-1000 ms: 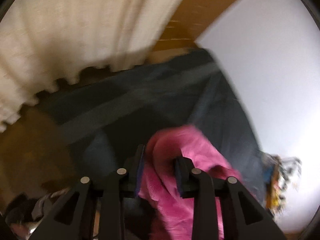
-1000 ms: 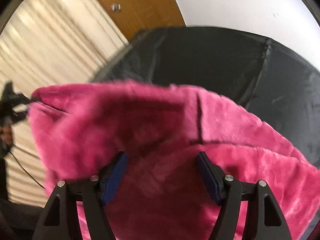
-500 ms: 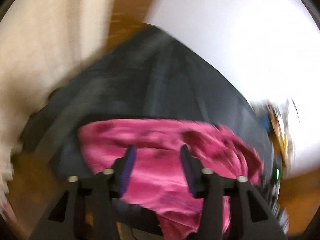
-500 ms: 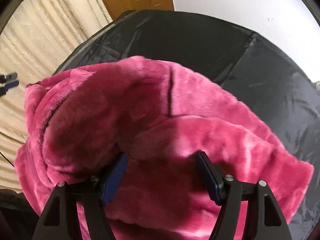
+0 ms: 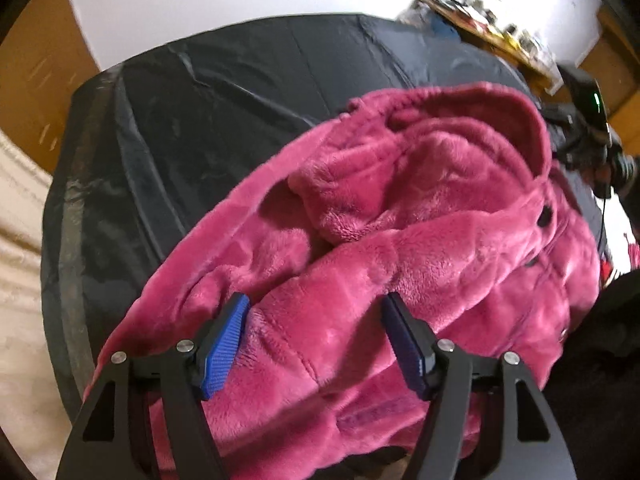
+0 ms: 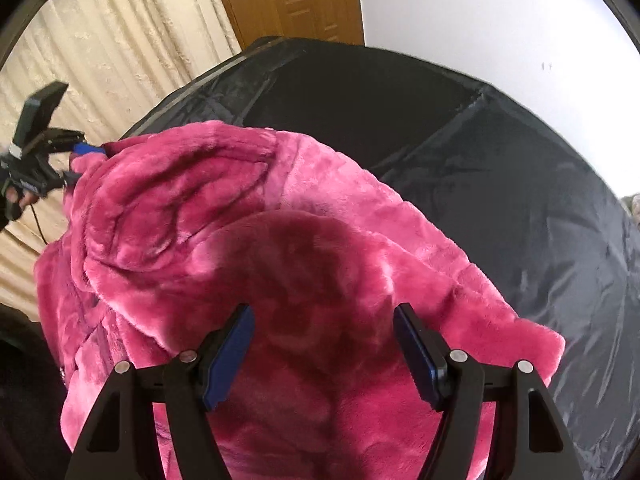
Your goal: Fold clothes
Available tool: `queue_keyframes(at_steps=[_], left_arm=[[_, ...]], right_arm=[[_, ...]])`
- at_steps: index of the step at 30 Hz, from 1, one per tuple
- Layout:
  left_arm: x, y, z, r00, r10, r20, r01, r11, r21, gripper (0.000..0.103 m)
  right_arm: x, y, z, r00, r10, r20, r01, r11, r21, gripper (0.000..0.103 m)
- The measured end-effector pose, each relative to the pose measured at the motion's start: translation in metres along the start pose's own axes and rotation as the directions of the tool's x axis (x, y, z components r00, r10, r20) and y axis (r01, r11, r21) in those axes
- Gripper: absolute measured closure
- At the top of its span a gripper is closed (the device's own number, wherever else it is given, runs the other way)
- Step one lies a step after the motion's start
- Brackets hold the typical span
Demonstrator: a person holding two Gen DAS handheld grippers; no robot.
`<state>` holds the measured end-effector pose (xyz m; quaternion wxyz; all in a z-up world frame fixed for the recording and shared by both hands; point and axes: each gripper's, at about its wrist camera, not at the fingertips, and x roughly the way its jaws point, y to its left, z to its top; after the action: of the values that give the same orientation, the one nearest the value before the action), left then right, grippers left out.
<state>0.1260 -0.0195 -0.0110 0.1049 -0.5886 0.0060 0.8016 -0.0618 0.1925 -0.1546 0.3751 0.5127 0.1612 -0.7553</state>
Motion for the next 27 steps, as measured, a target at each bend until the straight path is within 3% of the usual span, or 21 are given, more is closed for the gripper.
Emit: queue_keyframes(at_steps=[6,11,19,22,27], left_arm=[[0.023,-0.008,-0.001,0.997,0.003,-0.074,0.002,0.997,0.073,0.031],[0.026,0.006,-0.007,0.997,-0.031,-0.073,0.03,0.999,-0.011,0.03],[0.025,0.015,-0.016,0.997,-0.049,-0.053,0.045,0.996,-0.082,0.027],[0.027,0.015,-0.015,0.997,-0.051,-0.056,0.046,0.995,-0.09,0.026],[0.027,0.018,-0.016,0.997,-0.057,-0.053,0.052,0.993,-0.104,0.025]], right_arm=[[0.027,0.0,0.031,0.998,0.041,-0.056,-0.043,0.998,-0.041,0.03],[0.056,0.001,0.046,0.991,0.048,-0.125,-0.057,0.996,-0.069,0.03],[0.057,0.007,0.06,0.993,0.017,-0.119,-0.031,0.992,-0.122,0.027],[0.07,-0.002,0.059,0.979,0.084,-0.185,-0.1,0.992,-0.074,0.026],[0.07,-0.004,0.044,0.924,0.267,-0.274,-0.271,0.962,0.026,0.026]])
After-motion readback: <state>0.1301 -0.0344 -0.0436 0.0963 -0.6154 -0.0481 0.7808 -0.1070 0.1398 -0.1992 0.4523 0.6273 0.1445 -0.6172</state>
